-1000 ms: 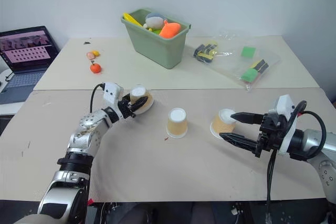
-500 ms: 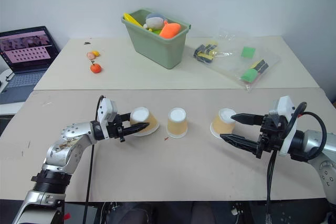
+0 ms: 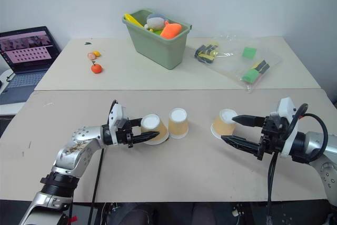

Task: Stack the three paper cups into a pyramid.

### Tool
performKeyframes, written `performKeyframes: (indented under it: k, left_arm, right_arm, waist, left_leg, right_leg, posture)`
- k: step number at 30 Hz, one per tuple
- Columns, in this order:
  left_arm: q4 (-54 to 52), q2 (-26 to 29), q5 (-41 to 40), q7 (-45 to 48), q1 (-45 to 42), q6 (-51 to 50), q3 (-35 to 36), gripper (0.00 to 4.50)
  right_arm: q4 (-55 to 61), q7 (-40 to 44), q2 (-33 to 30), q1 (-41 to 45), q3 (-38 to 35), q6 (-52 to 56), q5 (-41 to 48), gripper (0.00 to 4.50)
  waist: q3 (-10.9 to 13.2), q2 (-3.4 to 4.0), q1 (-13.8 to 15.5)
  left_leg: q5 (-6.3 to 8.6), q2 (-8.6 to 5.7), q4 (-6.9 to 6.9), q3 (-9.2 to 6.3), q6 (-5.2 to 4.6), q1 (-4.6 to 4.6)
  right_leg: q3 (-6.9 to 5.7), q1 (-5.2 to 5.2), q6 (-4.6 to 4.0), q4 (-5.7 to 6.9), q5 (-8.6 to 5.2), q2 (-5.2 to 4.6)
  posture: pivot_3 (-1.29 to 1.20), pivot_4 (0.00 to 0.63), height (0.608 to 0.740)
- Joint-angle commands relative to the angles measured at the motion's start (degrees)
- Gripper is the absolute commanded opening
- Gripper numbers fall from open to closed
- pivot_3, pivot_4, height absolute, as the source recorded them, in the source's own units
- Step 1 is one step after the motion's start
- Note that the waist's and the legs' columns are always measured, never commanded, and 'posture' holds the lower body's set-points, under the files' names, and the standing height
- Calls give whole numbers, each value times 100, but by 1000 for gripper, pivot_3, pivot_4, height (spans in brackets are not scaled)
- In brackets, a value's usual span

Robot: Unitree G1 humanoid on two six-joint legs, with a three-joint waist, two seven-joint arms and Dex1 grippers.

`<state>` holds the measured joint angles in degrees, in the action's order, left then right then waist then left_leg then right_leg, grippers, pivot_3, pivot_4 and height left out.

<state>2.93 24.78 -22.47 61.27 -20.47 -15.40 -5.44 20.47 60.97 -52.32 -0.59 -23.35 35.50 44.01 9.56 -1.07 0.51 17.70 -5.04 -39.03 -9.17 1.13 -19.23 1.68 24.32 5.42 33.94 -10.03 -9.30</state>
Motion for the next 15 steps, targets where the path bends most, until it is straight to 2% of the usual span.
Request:
performKeyframes:
  k: [1,9,15]
  left_arm:
    - [25,-29,-20,10,-165,42,22,4452]
    - [13,-99,83,-282,-274,273,189,4452]
    - [-533,197,-300,-313,-130,36,638,4452]
  right_arm:
    - [132,-8,-43,28,-238,-90,52,4500]
    - [95,44,-91,40,-257,-67,67,4500]
    - [-57,128,-169,177,-206,-72,61,4500]
  waist:
    - [0,0,-4]
    - [0,0,0]
    - [0,0,-15]
  left_leg:
    - [0,0,0,0,0,0]
    - [0,0,0,0,0,-1]
    - [0,1,0,0,1,0]
  right_leg:
    - [0,0,0,0,0,0]
    - [0,0,0,-2,0,0]
    - [0,1,0,0,0,0]
  posture:
    - [0,150,740]
    - [0,150,740]
    - [0,150,740]
